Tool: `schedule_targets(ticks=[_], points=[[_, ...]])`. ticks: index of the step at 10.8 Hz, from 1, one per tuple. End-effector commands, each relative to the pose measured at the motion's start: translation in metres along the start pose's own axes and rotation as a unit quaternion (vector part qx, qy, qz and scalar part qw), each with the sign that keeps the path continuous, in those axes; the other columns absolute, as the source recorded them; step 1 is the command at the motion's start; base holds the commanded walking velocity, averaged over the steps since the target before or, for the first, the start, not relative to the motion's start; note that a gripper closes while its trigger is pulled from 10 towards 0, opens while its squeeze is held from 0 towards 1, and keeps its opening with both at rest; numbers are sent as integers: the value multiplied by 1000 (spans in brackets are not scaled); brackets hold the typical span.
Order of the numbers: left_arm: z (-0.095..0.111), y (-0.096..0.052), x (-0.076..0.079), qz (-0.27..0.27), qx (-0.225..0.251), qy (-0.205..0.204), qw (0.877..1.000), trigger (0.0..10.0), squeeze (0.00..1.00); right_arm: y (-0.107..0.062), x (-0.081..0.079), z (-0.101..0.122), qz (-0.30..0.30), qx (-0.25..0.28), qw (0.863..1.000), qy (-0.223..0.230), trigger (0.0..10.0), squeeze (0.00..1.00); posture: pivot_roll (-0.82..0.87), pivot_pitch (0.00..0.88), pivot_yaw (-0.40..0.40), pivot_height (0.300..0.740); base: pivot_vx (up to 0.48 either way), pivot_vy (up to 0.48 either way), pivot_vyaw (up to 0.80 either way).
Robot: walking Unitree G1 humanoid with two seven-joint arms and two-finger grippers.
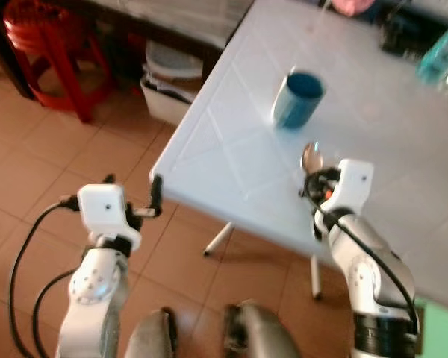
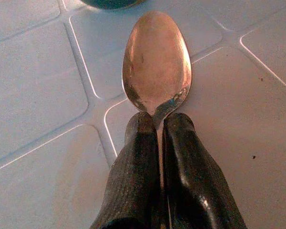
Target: Setting the table
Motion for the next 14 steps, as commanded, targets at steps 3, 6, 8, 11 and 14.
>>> schedule_targets(ticks=[3, 6, 8, 11, 14], points=[[-2, -1, 5, -14, -2, -1, 1000, 10000, 0, 1, 12, -30, -33, -48, 998, -6, 10000, 0, 33, 252, -55, 740, 0, 477, 0], [10, 5, 10, -19, 19, -5, 1000, 10000, 0, 5, 14, -20, -66, -6, 994, -85, 10000, 0, 29, 242, -49, 740, 191, 398, 0], [16, 7, 12, -30, 34, 9, 999, 10000, 0, 7, 5, -10, -39, 23, 996, -78, 10000, 0, 27, 241, -48, 740, 307, 367, 0], [18, 7, 15, -30, 38, 8, 999, 10000, 0, 8, 0, 5, -12, 73, 993, -89, 10000, 0, 32, 232, -51, 740, 331, 347, 0], [17, 7, 15, -28, 37, 8, 999, 10000, 0, 10, 2, 13, -17, 95, 991, -92, 10000, 0, 33, 231, -51, 740, 342, 336, 0]])
Point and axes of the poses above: a point about 5 cm out from each wrist's last joint towards the gripper, its own y axis pointing out of the wrist towards the gripper, its own z axis along the axis of the wrist's last joint, x = y × z, the point moved 4 cm from there along y, pointing out of the wrist towards the gripper, and after that the axes turned 5 degrees about y, right-handed, at the moved point
